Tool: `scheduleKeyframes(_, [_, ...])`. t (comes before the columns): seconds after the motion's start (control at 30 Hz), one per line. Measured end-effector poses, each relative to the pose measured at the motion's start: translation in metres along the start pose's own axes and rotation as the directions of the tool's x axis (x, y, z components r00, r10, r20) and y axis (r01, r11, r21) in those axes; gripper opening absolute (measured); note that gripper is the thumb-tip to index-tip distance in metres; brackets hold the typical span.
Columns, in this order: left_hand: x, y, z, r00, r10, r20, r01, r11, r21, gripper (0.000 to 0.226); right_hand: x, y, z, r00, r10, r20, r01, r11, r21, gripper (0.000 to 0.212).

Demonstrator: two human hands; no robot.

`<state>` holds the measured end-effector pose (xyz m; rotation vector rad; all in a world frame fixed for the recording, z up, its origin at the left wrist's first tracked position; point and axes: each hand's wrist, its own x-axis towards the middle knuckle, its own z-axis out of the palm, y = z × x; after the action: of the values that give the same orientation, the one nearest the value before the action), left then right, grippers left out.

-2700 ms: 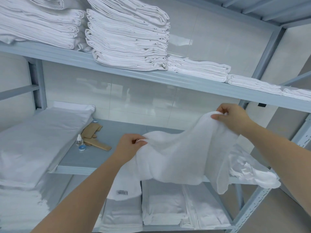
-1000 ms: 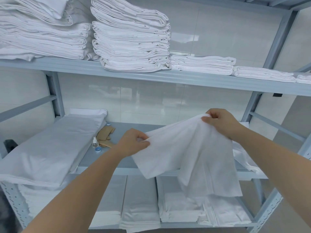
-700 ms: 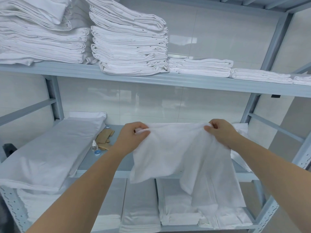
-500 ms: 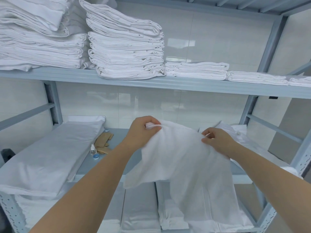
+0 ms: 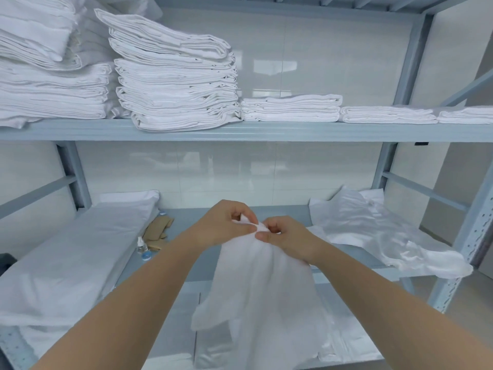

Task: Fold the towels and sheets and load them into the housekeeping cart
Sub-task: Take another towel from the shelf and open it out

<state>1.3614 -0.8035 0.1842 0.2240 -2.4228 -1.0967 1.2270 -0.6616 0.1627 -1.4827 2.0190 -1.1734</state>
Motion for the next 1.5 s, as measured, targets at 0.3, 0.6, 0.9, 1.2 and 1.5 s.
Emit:
scheduleKeyframes(0.3, [-0.015, 0.001, -0.004, 0.984, -0.101, -0.15, 0.064, 0.97, -0.236, 0.013, 0.004, -0.012, 0.028, 0.98, -0.046, -0.195, 0.082, 0.98, 0.179, 0.016])
scheduleKeyframes(0.6, [-0.015, 0.007, -0.008, 0.982, -0.117, -0.147, 0.086, 0.977, -0.197, 0.01, 0.0, -0.009, 0.037, 0.944, -0.148, -0.295, 0.228, 0.939, 0.258, 0.014])
scheduleKeyframes(0.9, [-0.019, 0.004, -0.012, 0.988, -0.086, -0.129, 0.058, 0.977, -0.205, 0.008, -0.002, -0.011, 0.03, 0.959, -0.039, -0.281, 0.111, 0.963, 0.245, 0.017])
scheduleKeyframes(1.2, [-0.021, 0.009, -0.01, 0.991, 0.025, -0.131, -0.015, 0.997, 0.076, 0.011, -0.003, -0.013, 0.031, 0.962, -0.002, -0.273, 0.06, 0.977, 0.203, 0.018])
scheduleKeyframes(1.5, [-0.023, 0.005, -0.005, 0.959, 0.077, -0.271, -0.035, 0.987, 0.157, 0.01, -0.004, -0.013, 0.03, 0.972, 0.03, -0.232, 0.018, 0.98, 0.201, 0.015])
